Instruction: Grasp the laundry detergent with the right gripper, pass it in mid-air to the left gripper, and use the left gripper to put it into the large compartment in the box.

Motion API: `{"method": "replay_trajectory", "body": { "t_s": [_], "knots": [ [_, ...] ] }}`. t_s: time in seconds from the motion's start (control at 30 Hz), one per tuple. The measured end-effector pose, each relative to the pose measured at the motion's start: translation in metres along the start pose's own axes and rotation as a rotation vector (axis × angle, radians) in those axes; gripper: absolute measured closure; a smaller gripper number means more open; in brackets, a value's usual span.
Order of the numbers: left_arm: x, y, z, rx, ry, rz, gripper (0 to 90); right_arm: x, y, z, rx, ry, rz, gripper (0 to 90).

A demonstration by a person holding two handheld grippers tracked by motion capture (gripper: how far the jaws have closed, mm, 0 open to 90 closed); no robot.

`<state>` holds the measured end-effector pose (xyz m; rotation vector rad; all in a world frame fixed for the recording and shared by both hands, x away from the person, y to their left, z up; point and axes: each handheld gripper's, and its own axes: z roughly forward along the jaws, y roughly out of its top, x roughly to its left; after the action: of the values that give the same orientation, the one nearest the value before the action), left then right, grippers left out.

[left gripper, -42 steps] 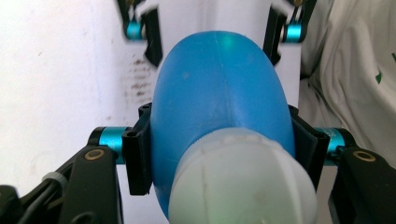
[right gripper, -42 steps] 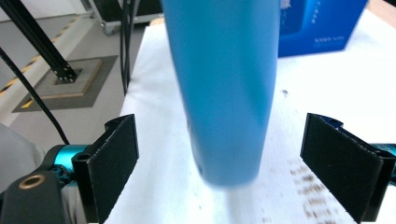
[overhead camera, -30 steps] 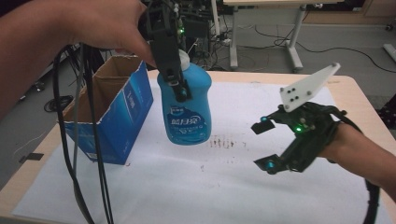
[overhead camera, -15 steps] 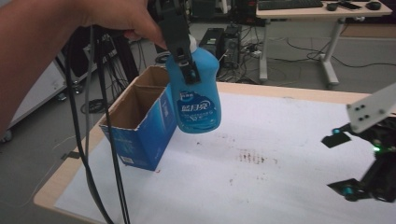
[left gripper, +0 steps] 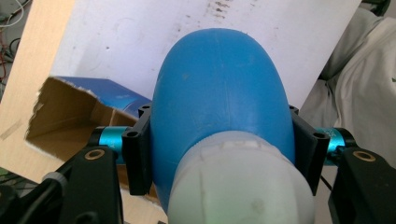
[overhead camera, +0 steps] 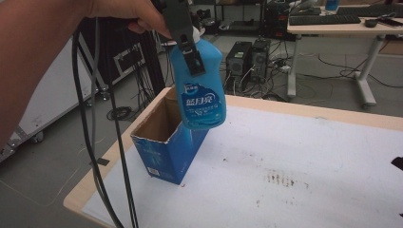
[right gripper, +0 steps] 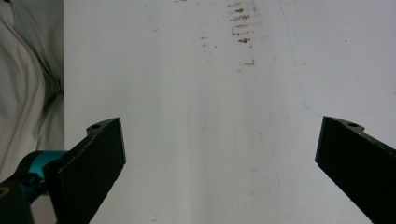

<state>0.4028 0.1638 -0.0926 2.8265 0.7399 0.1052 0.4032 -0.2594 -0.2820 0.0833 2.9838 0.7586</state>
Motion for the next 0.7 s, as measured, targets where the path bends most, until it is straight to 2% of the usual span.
{"method": "replay_trajectory", "body": {
  "t_s": [0.17,0.37,0.43,0.7],
  "knots": [
    [0.009,-0.017,-0.007,-0.004,0.013,-0.044,37.8,-0.005,-0.003,0.001,0.002,0.011,0.019,1.0],
    [0.018,-0.035,-0.014,-0.004,0.031,-0.081,37.8,-0.007,-0.004,0.003,0.019,0.010,0.048,1.1],
    [0.021,-0.042,-0.015,-0.001,0.040,-0.081,37.8,-0.007,-0.004,0.003,0.019,0.007,0.052,1.1],
    [0.035,-0.068,-0.010,0.008,0.069,-0.129,37.8,-0.008,-0.009,0.002,0.035,0.013,0.062,1.1]
  ]
}}
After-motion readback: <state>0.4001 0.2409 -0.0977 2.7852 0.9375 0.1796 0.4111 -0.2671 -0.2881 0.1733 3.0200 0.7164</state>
